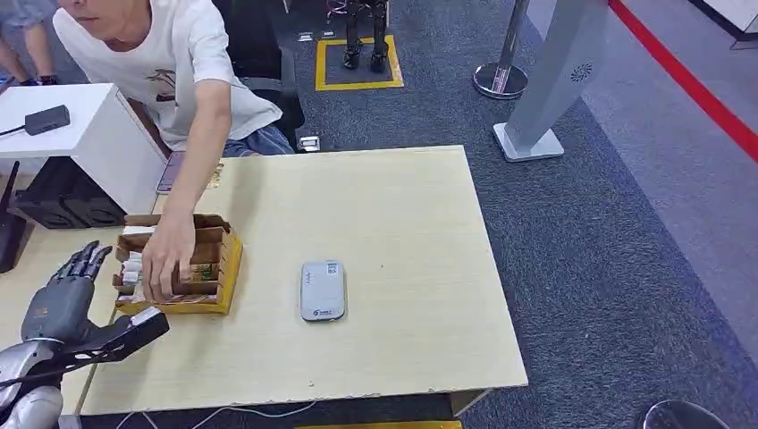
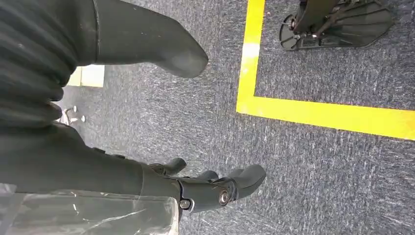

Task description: Pass the card to the sensor for recognition and then transmit it.

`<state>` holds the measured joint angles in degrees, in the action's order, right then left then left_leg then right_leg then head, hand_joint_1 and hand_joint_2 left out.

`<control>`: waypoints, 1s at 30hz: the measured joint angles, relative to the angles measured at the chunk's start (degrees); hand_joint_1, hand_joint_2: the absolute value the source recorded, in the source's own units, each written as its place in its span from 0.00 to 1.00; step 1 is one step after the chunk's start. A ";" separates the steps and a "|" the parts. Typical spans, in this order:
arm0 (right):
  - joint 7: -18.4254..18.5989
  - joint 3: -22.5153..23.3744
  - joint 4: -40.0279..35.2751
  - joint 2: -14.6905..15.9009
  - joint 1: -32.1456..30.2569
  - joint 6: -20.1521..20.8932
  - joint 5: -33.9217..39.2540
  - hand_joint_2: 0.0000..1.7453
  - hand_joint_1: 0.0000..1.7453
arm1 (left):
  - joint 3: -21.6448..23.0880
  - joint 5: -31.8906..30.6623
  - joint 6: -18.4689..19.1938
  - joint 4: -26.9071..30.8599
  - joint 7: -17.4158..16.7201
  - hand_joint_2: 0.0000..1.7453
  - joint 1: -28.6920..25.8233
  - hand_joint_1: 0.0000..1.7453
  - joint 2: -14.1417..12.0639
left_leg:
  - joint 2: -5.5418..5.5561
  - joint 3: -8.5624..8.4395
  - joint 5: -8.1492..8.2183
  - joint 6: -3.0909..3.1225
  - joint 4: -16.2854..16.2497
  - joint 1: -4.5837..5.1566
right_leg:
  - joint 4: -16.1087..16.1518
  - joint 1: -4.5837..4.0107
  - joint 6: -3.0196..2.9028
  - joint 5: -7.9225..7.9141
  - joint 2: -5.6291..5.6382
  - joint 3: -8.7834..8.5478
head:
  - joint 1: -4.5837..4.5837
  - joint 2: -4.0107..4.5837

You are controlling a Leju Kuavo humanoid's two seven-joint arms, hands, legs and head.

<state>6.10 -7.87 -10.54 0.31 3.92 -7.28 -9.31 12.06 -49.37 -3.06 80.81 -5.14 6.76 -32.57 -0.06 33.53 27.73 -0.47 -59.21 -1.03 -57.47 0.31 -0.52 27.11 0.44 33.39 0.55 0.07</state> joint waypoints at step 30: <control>0.20 0.11 -0.02 0.00 0.07 0.00 -0.50 1.00 0.00 | 0.00 0.17 0.15 0.00 0.00 1.00 0.50 0.00 0.04 | 0.00 0.00 0.00 0.00 0.00 0.00 | 0.00 0.00 0.00 0.00 0.00 0.00 | 0.00 0.00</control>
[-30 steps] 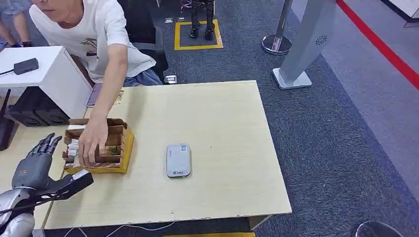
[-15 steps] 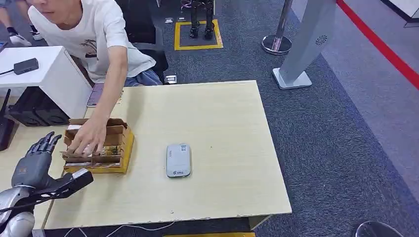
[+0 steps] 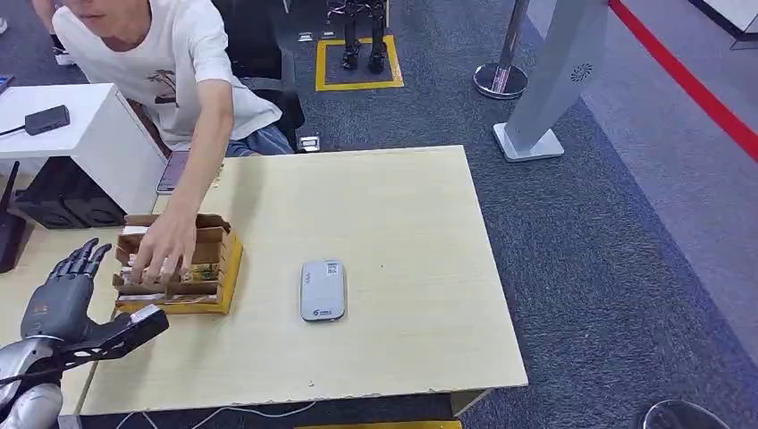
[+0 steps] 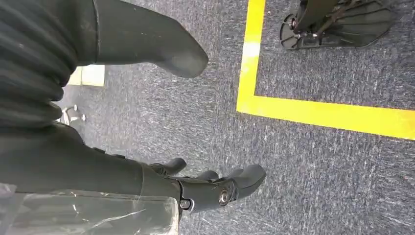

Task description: Pass the card to the sensor for recognition and then transmit it.

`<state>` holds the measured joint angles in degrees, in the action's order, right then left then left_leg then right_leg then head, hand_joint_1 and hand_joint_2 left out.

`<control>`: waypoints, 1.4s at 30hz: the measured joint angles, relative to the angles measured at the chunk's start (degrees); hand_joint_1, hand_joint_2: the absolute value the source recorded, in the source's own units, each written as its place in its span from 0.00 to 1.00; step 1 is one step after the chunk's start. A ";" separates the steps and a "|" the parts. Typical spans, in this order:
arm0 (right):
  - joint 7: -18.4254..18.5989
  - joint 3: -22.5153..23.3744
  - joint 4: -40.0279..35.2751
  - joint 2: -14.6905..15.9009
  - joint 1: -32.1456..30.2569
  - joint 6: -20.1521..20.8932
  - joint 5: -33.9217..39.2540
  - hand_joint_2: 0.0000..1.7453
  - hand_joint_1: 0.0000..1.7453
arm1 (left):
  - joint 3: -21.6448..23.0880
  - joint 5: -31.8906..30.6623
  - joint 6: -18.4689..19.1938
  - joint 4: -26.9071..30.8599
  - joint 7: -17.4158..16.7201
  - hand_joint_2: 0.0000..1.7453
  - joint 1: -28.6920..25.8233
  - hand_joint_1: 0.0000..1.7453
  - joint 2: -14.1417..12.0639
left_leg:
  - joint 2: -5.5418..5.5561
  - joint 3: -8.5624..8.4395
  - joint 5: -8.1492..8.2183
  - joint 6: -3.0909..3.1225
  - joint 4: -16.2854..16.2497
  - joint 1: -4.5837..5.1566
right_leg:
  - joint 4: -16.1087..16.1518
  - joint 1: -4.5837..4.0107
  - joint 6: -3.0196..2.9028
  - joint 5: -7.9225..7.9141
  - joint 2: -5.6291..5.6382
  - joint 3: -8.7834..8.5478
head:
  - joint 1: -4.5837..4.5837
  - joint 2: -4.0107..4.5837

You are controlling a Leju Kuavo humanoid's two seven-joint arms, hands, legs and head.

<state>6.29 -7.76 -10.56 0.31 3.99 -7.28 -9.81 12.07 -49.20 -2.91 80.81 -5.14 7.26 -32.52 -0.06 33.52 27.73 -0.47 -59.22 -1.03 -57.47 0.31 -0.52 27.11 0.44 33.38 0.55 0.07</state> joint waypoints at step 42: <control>0.26 0.00 0.00 0.00 0.01 0.07 -0.59 1.00 0.00 | 0.00 0.33 0.39 0.00 0.00 1.00 0.08 0.00 -0.04 | 0.00 0.00 0.00 0.00 0.00 0.00 | 0.00 0.00 0.00 0.00 0.00 0.00 | 0.00 0.00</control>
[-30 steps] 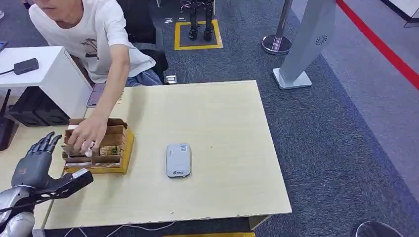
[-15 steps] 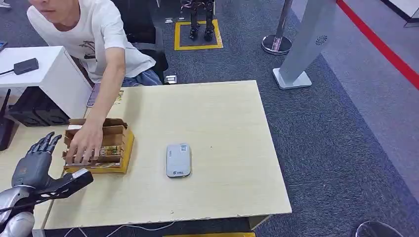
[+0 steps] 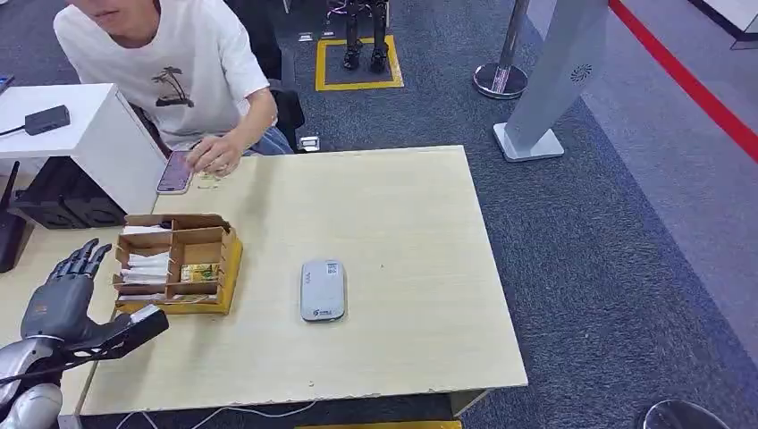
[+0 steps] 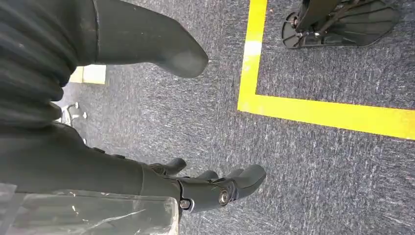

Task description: Pass the card to the sensor for recognition and then transmit it.

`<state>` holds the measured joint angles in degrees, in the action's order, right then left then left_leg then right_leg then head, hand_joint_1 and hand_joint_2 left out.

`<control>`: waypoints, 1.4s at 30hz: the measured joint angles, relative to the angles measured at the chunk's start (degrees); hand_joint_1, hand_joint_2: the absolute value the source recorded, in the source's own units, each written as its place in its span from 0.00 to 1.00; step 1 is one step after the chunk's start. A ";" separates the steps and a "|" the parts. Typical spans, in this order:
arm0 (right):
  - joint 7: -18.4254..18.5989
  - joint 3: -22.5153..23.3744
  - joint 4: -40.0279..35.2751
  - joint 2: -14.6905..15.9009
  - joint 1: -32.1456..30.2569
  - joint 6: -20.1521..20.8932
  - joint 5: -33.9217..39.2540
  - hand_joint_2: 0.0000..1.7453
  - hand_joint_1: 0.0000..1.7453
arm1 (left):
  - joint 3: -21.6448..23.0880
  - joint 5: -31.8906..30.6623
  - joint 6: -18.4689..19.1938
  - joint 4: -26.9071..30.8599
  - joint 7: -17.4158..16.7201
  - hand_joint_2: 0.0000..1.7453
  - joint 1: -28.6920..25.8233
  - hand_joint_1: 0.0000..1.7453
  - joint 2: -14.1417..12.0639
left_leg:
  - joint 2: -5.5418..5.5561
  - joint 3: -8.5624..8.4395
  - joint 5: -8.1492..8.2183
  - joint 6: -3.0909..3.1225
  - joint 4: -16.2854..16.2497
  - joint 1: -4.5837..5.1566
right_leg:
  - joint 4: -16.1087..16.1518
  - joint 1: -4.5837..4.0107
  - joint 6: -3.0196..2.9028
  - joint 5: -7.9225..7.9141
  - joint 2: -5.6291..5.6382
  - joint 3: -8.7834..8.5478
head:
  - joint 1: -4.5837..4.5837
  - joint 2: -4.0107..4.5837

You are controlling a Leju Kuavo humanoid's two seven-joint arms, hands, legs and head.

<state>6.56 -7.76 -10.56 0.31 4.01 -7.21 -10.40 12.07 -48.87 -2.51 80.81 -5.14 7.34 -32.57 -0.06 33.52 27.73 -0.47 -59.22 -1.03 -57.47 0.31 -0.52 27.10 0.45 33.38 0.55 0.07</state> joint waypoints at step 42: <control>0.72 0.00 -0.22 0.00 0.47 0.70 -2.38 1.00 0.00 | 0.02 0.35 1.70 -1.73 -0.13 1.00 2.95 0.00 -0.48 | 0.01 0.00 0.00 0.00 0.00 0.00 | 0.00 0.00 0.00 0.00 -0.02 -0.01 | 0.00 0.00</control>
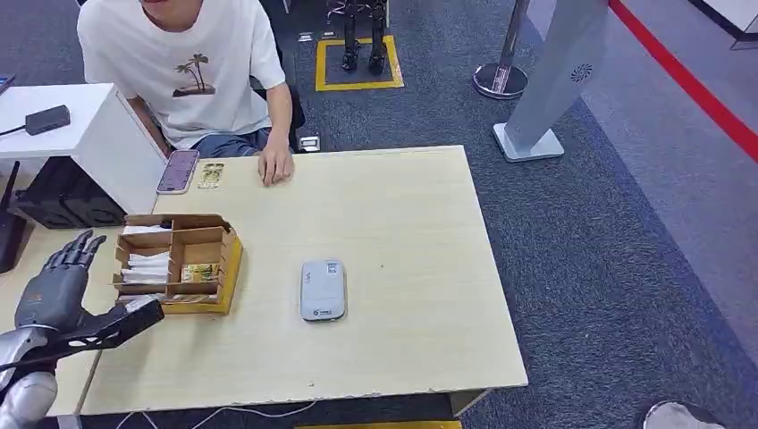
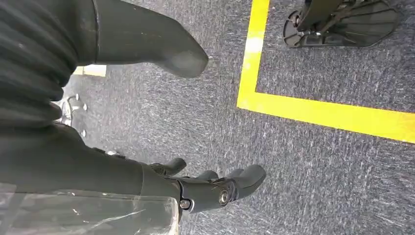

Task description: Pass the card to the sensor for recognition and then transmit it.

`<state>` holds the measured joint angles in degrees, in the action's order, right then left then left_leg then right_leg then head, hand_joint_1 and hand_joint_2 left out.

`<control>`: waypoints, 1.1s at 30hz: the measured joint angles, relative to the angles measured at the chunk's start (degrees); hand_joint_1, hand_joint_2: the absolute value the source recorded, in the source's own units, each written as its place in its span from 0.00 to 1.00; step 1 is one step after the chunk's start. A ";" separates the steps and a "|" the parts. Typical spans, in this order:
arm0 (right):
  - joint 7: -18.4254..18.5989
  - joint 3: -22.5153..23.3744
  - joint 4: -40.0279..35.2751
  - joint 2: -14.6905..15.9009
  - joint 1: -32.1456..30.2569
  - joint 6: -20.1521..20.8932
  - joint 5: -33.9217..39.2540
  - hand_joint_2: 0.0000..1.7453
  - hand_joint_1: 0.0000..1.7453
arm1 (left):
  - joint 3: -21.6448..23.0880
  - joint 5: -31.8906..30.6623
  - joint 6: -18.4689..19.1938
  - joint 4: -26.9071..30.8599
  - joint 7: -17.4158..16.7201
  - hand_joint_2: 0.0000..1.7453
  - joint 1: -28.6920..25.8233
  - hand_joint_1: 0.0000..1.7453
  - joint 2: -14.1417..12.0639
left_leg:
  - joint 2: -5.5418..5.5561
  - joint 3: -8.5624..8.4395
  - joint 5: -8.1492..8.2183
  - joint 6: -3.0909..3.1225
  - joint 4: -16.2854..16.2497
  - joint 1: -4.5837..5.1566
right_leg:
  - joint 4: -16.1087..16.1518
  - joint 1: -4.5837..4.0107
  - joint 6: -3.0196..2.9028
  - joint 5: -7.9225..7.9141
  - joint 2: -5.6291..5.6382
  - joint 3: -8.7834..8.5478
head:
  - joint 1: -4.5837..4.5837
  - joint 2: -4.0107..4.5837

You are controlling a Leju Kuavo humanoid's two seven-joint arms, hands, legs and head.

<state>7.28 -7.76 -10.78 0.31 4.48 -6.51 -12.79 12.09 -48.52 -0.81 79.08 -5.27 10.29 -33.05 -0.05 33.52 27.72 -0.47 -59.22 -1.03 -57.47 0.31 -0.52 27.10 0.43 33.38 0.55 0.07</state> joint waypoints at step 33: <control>0.02 0.00 0.00 0.00 0.23 0.09 -0.79 1.00 0.00 | 0.07 0.24 -0.22 -2.82 0.00 1.00 1.15 0.00 1.60 | 0.00 0.00 0.00 0.00 0.00 0.00 | 0.00 0.00 0.00 0.00 0.01 0.00 | 0.00 0.00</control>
<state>7.30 -7.76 -10.78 0.31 4.70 -6.43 -13.57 12.15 -48.28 -1.03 76.26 -5.27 11.45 -31.45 -0.06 33.52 27.73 -0.47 -59.22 -1.03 -57.47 0.31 -0.52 27.10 0.43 33.38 0.55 0.07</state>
